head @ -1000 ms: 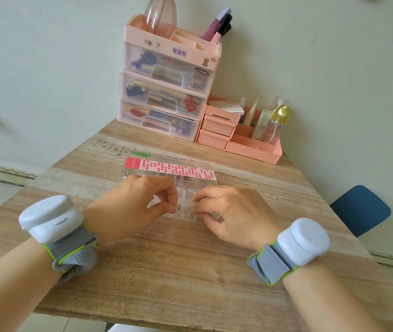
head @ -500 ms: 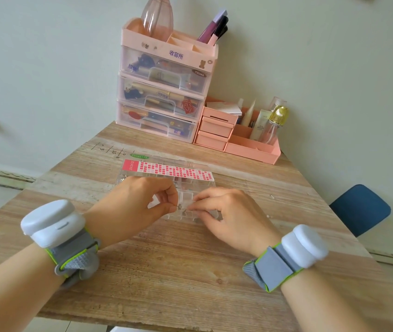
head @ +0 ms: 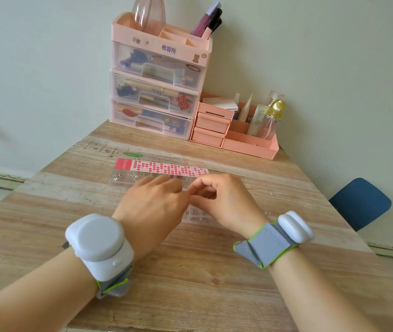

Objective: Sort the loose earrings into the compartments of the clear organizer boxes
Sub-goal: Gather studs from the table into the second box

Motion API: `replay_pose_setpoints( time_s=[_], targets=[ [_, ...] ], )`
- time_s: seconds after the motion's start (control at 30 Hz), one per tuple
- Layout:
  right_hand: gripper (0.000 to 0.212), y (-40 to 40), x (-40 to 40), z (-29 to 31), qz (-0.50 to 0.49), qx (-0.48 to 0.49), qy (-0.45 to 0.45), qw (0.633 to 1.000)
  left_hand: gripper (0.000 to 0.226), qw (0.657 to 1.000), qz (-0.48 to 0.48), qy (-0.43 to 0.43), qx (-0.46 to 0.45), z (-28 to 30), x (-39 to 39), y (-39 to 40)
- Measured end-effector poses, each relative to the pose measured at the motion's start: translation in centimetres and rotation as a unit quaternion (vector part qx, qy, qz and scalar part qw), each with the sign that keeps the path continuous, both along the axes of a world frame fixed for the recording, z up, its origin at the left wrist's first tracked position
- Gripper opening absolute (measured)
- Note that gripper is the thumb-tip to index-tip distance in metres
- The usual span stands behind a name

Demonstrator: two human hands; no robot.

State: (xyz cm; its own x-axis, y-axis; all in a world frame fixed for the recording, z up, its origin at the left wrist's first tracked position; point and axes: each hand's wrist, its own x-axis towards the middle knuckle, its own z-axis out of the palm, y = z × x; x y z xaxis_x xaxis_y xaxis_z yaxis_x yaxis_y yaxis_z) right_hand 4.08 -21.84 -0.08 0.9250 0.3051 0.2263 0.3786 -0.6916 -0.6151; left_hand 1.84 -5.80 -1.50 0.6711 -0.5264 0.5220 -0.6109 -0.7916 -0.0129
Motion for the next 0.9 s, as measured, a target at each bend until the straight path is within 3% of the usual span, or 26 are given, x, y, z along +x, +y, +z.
replay_pose_setpoints(
  time_s=[0.13,0.43,0.63,0.77,0.9],
  targets=[
    [0.006,-0.1,0.0,0.0,0.004,-0.001,-0.009,1.0,0.027,0.999,0.021,-0.024,0.041,-0.1,0.3,-0.6],
    [0.006,0.0,0.0,-0.2,0.015,0.01,-0.016,1.0,0.018,0.999,-0.011,-0.012,0.039,0.6,0.7,0.2],
    [0.004,-0.2,-0.4,0.1,0.023,-0.001,-0.007,1.0,0.013,0.991,-0.016,0.109,-0.076,1.2,0.7,2.0],
    [0.009,-0.3,-0.6,0.2,0.037,-0.035,0.002,0.999,0.032,0.983,0.025,0.182,-0.025,1.3,0.6,2.7],
    [0.006,-0.3,-0.8,0.3,0.043,-0.071,-0.01,0.997,0.03,0.98,0.047,0.192,-0.016,1.3,0.7,2.1]
  ],
)
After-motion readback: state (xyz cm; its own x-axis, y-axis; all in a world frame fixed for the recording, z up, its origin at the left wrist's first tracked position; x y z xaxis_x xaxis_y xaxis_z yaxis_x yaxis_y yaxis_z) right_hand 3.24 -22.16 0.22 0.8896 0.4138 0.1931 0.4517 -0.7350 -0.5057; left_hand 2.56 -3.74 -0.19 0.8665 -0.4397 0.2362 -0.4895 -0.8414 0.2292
